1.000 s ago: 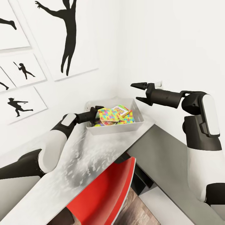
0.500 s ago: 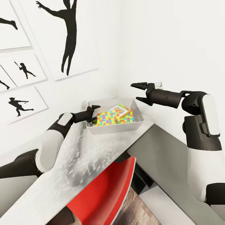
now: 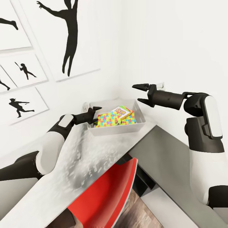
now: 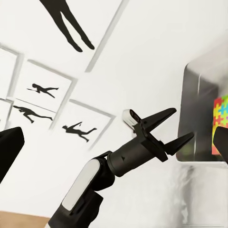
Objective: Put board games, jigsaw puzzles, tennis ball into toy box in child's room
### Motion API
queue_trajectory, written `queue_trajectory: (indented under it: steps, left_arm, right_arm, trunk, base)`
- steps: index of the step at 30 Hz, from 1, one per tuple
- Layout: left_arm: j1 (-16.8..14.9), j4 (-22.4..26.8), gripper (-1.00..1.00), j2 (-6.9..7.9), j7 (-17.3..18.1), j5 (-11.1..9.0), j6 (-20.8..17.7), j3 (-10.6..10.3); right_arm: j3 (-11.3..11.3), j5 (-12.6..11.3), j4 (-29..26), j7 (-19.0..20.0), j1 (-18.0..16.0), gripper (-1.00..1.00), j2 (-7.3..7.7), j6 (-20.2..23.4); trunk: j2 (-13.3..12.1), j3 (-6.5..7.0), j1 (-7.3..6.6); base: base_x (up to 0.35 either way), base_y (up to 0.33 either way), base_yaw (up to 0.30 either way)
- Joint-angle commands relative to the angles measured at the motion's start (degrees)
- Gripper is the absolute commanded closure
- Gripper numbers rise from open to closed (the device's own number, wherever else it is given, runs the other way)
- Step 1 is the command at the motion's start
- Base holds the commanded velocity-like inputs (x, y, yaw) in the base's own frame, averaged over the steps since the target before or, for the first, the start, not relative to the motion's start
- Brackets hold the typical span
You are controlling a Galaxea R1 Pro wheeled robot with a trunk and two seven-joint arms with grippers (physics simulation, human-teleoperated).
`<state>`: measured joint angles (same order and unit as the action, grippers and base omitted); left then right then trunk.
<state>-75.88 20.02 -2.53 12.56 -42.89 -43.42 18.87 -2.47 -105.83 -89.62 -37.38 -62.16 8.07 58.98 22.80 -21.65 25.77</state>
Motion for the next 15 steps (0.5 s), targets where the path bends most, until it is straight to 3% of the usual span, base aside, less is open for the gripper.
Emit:
queue_trajectory:
  steps: [1, 15]
  left_arm:
    - [-0.06, 0.02, -1.00, -0.04, 0.09, 0.26, -0.34, 0.45]
    - [-0.06, 0.05, -1.00, 0.06, 0.09, 0.34, -1.73, 0.48]
  right_arm:
    - [-0.05, -0.57, -0.03, -0.58, -0.06, -1.00, 0.03, -0.01]
    - [-0.32, -0.34, 0.00, -0.50, -0.06, -1.00, -0.39, -0.01]
  trunk:
    - [0.12, -0.10, 0.01]
    - [0.12, 0.22, 0.01]
  base:
    - [-0.161, 0.000, 0.000]
    - [-0.167, 0.000, 0.000]
